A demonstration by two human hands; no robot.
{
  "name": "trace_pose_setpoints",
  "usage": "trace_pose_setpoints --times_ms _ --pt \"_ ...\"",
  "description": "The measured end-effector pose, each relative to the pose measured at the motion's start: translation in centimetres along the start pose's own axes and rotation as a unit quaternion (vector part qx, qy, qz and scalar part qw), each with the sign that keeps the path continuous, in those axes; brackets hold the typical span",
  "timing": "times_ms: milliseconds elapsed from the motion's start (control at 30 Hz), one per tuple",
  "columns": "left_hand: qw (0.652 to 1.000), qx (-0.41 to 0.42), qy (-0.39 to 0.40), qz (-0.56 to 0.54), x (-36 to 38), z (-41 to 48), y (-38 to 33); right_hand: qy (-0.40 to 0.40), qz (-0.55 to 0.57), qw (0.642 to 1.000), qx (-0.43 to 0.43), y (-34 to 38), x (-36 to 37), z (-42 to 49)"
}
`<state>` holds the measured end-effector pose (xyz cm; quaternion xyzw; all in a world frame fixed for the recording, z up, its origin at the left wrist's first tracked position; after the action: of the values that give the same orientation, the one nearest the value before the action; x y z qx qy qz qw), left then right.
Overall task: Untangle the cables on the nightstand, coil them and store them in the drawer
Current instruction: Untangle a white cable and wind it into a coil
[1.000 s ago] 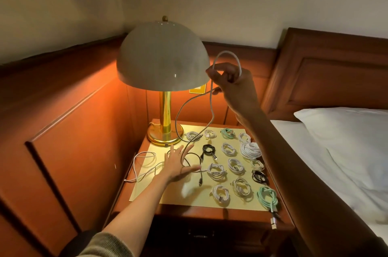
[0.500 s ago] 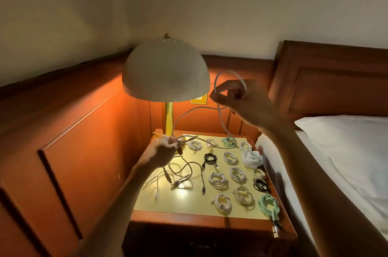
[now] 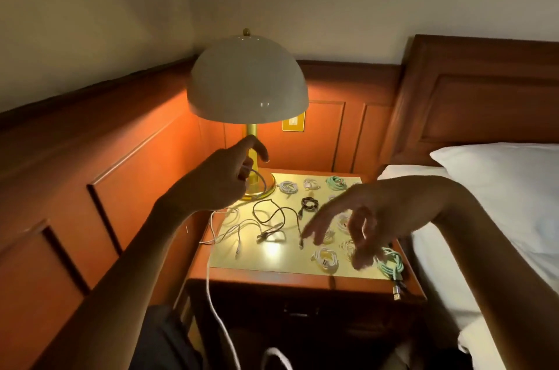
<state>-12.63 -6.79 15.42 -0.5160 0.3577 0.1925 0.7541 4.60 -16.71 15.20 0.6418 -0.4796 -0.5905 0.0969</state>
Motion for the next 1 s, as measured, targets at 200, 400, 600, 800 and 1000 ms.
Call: trace_pose_setpoints --times_ms 200,400,600,800,1000 --pt "0.977 0.049 0.087 -0.188 2.4 -3.0 -4.8 -0.366 0.073 0.927 0.041 -1.3 -2.9 1.1" --pt "0.939 -0.036 0.109 -0.325 4.3 -4.1 -3.4 -0.331 0.27 0.903 -0.044 -1.3 -1.0 2.0" --pt "0.892 0.0 0.184 -0.413 5.5 -6.4 -3.0 -0.496 0.231 0.836 -0.036 -2.9 -4.4 -0.4" --pt "0.829 0.004 0.245 -0.503 7.1 -7.9 -4.5 -0.564 0.187 0.803 -0.035 -4.4 -3.7 0.2" --pt "0.698 -0.025 -0.041 -0.714 6.0 -2.1 -1.0 -0.525 0.135 0.84 -0.016 -6.0 1.5 3.4"
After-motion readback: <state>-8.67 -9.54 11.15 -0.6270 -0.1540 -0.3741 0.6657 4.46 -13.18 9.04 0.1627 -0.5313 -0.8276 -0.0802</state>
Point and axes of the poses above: each hand's wrist, its own z-axis towards the middle knuckle, its own x-axis out of the palm, y = z × x, the point moved 9 cm from there along z, towards the middle knuckle, and after that the axes turned 3 degrees about -x, right-handed, at the moved point
